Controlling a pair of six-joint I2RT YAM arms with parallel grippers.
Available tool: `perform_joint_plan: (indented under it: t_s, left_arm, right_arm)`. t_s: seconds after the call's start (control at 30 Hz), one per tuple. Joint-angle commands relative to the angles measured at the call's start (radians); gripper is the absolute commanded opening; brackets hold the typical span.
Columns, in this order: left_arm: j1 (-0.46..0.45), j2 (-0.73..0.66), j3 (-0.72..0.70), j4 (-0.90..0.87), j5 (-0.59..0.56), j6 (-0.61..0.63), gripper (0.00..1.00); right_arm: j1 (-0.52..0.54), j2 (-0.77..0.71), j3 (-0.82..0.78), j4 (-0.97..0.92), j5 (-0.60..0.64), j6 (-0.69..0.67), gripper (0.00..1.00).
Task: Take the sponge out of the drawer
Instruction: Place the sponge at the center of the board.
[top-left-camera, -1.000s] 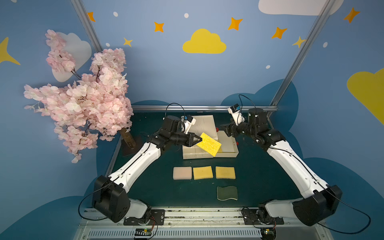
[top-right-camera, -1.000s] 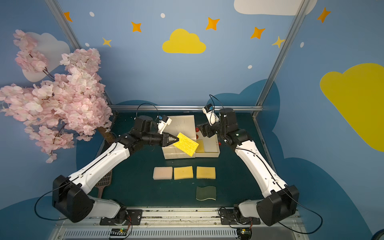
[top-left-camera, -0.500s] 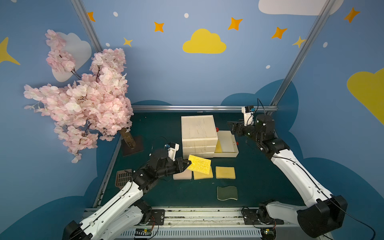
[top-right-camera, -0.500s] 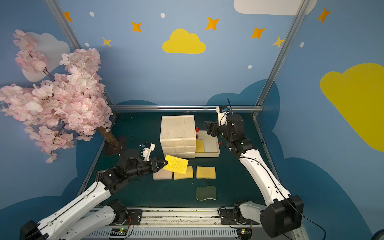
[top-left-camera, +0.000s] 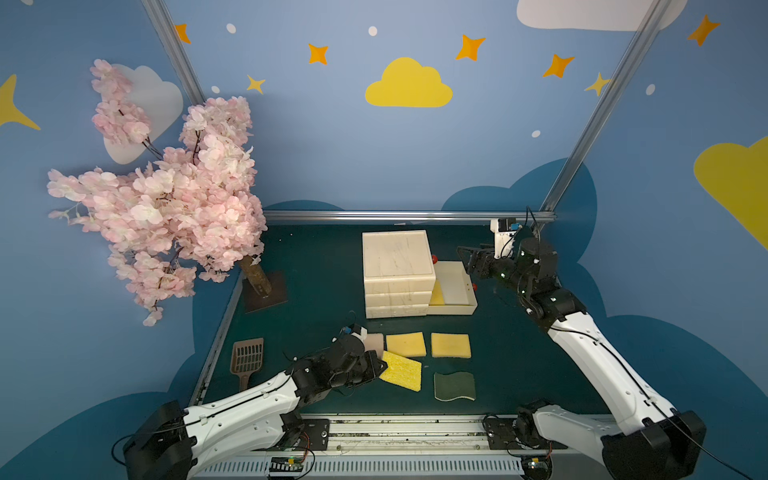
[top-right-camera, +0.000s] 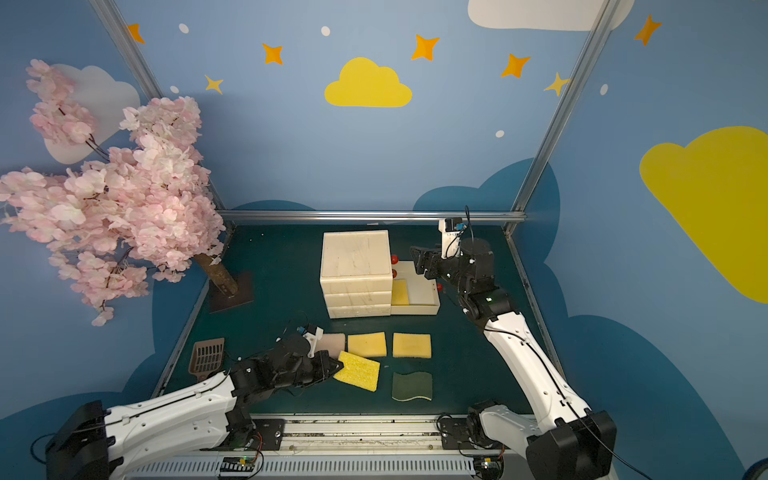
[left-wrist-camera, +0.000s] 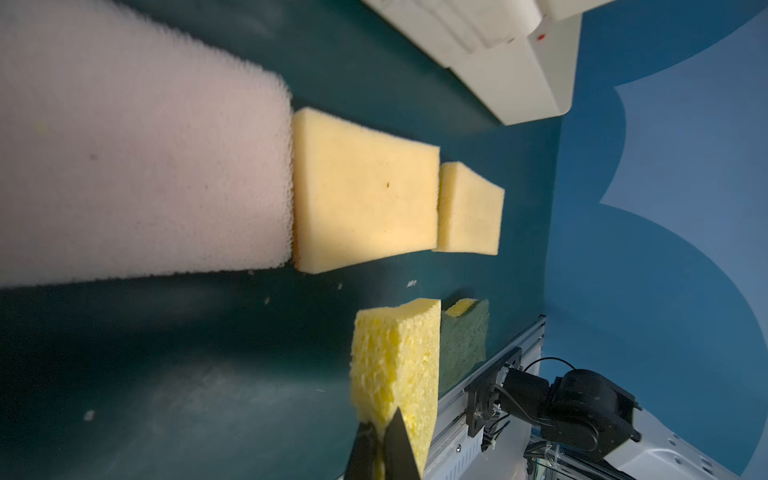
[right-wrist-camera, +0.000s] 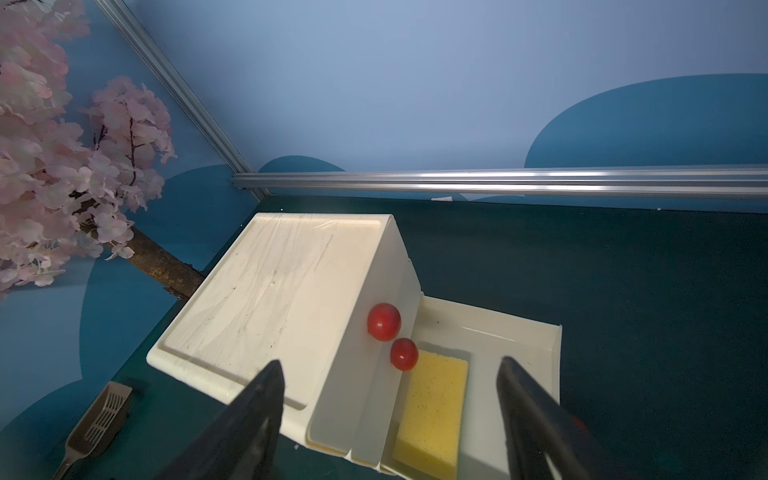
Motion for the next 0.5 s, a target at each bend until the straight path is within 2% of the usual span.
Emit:
perform_joint_plan:
  t_s: [0.0,0.2,0.47]
  left_arm:
    - [-0.036,0.044,-0.001,0.033,-0.017,-0.066,0.03]
    - [-0.070,0.141,-0.004,0.059,-0.019,-0.117,0.03]
    - [-0.077,0.171,-0.011,0.073,-0.072,-0.144,0.03]
  right_arm:
    - [-0.006,-0.017,-0.015,0.015,0.015,0.010,0.80]
    - [-0.017,-0.021,-0.028,0.009,0.010,0.013,0.80]
    - [-0.035,-0.017,-0.041,0.020,-0.025,0.020,0.80]
